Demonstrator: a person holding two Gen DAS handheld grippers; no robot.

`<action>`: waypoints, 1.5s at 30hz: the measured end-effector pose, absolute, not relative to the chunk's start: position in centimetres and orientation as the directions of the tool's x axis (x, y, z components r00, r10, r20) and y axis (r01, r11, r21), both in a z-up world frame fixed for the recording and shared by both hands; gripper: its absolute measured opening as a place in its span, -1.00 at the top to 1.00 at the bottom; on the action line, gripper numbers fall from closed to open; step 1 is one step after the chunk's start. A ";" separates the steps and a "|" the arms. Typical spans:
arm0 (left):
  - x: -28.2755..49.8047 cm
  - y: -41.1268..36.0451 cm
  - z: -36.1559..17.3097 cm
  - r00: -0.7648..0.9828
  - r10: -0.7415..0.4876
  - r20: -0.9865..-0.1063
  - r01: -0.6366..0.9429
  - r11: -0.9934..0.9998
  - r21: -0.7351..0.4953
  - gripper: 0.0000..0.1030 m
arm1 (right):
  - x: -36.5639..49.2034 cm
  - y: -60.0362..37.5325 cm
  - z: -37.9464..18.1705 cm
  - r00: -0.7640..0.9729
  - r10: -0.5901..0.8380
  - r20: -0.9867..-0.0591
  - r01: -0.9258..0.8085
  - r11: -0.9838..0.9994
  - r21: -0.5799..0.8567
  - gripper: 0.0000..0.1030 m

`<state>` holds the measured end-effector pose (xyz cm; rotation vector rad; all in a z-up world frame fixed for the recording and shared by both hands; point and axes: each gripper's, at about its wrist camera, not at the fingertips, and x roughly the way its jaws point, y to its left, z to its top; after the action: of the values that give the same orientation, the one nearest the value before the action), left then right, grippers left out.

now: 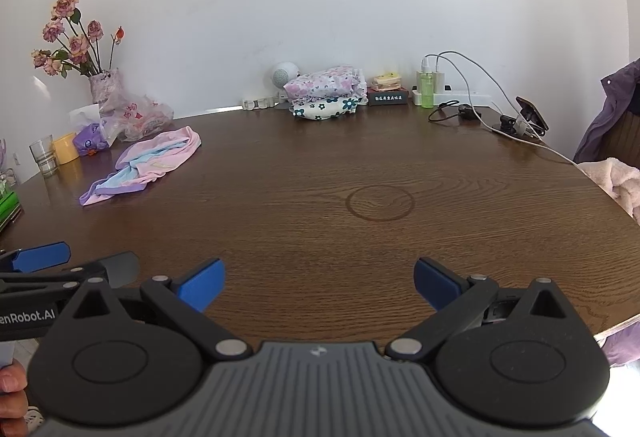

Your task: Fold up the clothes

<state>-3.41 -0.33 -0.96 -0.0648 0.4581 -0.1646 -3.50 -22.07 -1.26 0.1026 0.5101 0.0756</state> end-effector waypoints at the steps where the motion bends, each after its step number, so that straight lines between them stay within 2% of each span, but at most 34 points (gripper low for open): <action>1: -3.4 -0.4 -0.9 0.884 -0.173 -0.434 0.144 0.985 -0.098 -1.00 | -3.5 -22.1 -1.2 0.871 0.098 -0.482 -0.047 0.992 0.117 -0.99; 45: -3.6 -0.6 -0.9 0.886 -0.161 -0.435 0.139 0.987 -0.083 -1.00 | -3.4 -22.1 -1.3 0.862 0.114 -0.493 -0.056 0.990 0.131 -0.99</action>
<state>-3.59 -0.56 -0.87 -0.0497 0.4563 -0.1560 -3.41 -22.07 -1.30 0.1136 0.5238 0.0895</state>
